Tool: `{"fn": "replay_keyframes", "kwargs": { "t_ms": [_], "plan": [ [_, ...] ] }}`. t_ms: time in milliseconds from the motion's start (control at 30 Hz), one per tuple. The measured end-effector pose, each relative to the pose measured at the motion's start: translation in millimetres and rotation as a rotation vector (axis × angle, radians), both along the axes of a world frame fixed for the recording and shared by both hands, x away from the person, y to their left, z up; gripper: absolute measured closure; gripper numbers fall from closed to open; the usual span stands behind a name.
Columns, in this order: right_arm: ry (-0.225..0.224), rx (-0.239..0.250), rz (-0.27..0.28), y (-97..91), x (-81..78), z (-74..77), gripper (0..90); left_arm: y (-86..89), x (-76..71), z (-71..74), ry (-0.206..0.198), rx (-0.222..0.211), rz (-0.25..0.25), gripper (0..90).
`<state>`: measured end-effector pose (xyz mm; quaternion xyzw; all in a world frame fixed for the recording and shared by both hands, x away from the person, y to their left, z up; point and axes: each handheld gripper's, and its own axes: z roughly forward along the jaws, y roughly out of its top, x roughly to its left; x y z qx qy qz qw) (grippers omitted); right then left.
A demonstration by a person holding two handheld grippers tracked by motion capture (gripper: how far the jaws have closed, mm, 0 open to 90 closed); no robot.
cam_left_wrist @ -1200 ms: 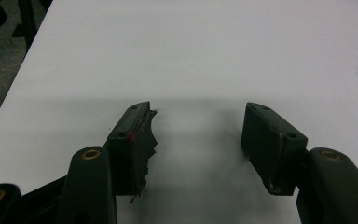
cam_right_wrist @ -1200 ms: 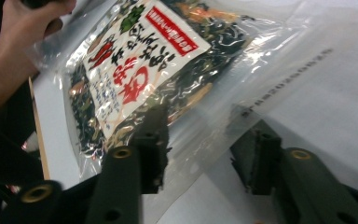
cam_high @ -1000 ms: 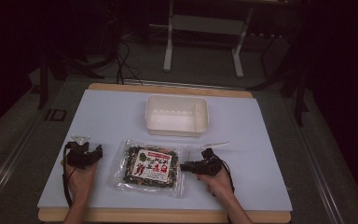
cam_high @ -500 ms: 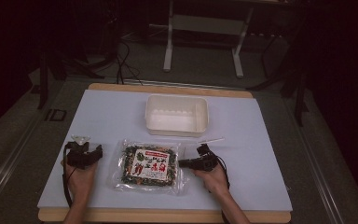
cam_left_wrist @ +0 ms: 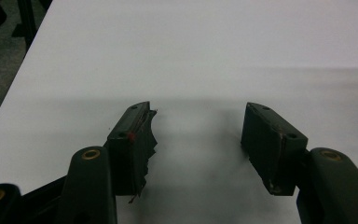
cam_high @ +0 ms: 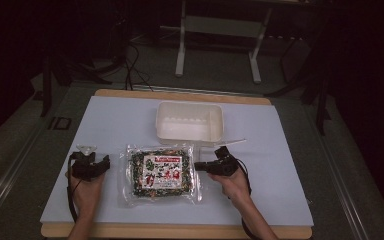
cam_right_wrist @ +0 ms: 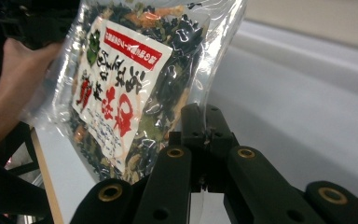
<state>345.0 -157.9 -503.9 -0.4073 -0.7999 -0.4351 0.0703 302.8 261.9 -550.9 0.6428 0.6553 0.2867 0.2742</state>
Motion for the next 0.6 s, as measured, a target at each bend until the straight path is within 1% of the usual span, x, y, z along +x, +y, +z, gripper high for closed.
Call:
{"fn": "replay_keyframes", "kwargs": {
  "t_ms": [200, 333, 367, 400, 600],
  "plan": [
    [-0.044, -0.002, 0.014, -5.2, 4.6, 17.0, 90.0, -0.3, 0.0, 0.0, -0.006, 0.000, -0.004, 42.5],
    [-0.070, -0.007, 0.019, -7.9, 6.1, 27.4, 89.9, -0.8, -0.4, 0.5, -0.021, 0.001, -0.013, 42.2],
    [-0.083, -0.008, 0.023, -8.7, 6.5, 30.4, 90.0, -0.9, -0.5, 0.7, -0.023, 0.002, -0.016, 42.2],
    [-0.085, -0.010, 0.023, -9.0, 6.5, 32.5, 90.0, -1.3, -0.5, 0.9, -0.031, 0.004, -0.020, 42.2],
    [-0.136, -0.021, 0.040, -12.2, 8.5, 48.5, 90.0, -1.9, -1.9, 3.4, -0.067, 0.003, -0.043, 41.4]
  ]
}}
